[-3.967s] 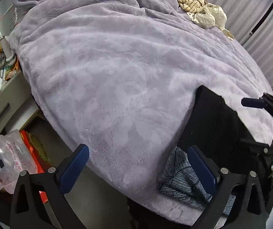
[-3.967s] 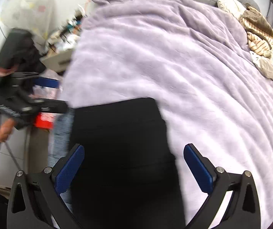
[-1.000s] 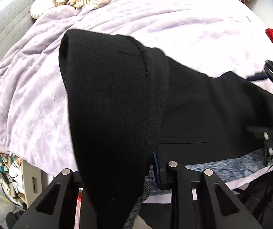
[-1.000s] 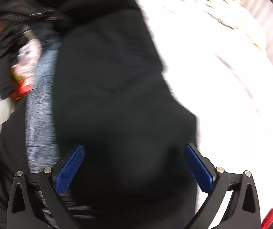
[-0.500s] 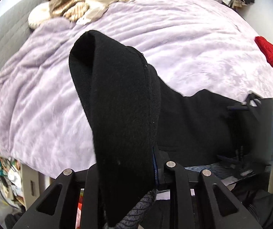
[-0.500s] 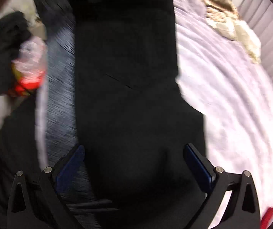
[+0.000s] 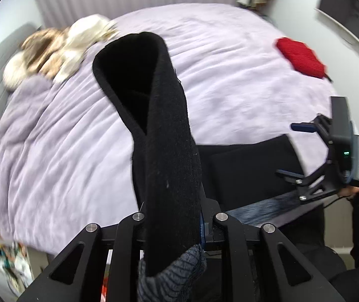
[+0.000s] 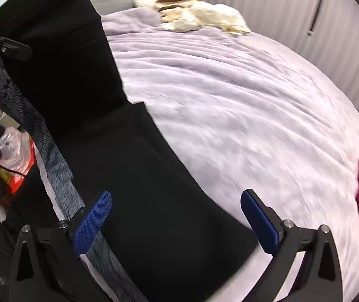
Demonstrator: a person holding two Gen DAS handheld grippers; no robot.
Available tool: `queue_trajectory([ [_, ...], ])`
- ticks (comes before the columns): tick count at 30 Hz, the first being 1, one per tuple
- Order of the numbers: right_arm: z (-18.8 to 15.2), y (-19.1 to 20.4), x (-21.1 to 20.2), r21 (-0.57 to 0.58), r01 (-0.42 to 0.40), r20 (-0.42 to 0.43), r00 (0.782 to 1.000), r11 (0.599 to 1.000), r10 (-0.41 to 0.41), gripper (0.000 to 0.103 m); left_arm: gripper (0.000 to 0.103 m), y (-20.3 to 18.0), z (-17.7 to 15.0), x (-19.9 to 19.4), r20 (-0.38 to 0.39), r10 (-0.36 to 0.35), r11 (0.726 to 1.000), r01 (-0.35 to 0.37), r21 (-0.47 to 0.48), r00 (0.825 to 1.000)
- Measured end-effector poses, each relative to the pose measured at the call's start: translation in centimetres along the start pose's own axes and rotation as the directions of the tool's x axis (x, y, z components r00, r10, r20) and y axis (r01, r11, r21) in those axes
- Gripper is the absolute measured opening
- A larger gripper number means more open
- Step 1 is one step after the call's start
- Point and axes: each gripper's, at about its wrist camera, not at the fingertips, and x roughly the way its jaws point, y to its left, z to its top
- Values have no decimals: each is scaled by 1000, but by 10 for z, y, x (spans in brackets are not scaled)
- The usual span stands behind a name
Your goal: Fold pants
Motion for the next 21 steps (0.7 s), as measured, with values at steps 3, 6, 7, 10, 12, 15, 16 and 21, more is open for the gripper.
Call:
queue_trajectory([
  [3, -37, -9, -25, 89, 65, 18, 998, 994, -67, 103, 22, -52, 11, -7, 37, -18, 995, 14, 100, 999],
  [6, -64, -44, -44, 185, 80, 21, 996, 980, -85, 103, 22, -92, 18, 13, 17, -63, 982, 59, 182, 998],
  [7, -72, -49, -45, 209, 83, 15, 996, 974, -88, 103, 22, -103, 19, 22, 3, -68, 978, 66, 197, 998],
  [10, -103, -68, -50, 272, 86, 6, 996, 958, -91, 103, 22, -136, 20, 67, -72, -68, 970, 82, 231, 995],
  [12, -122, -65, -52, 309, 78, 0, 997, 948, -82, 103, 22, -150, 22, 105, -136, -52, 967, 84, 241, 989],
  [15, -136, -67, -43, 345, 80, -10, 997, 935, -81, 103, 22, -171, 21, 155, -238, -10, 973, 64, 220, 971],
  [16, -143, -68, -43, 360, 80, -14, 997, 930, -80, 103, 24, -172, 20, 170, -263, 8, 977, 49, 209, 965],
  [21, -162, -73, -46, 412, 28, 18, 999, 911, -39, 103, 53, -183, 16, 164, -265, -37, 974, 94, 208, 964],
])
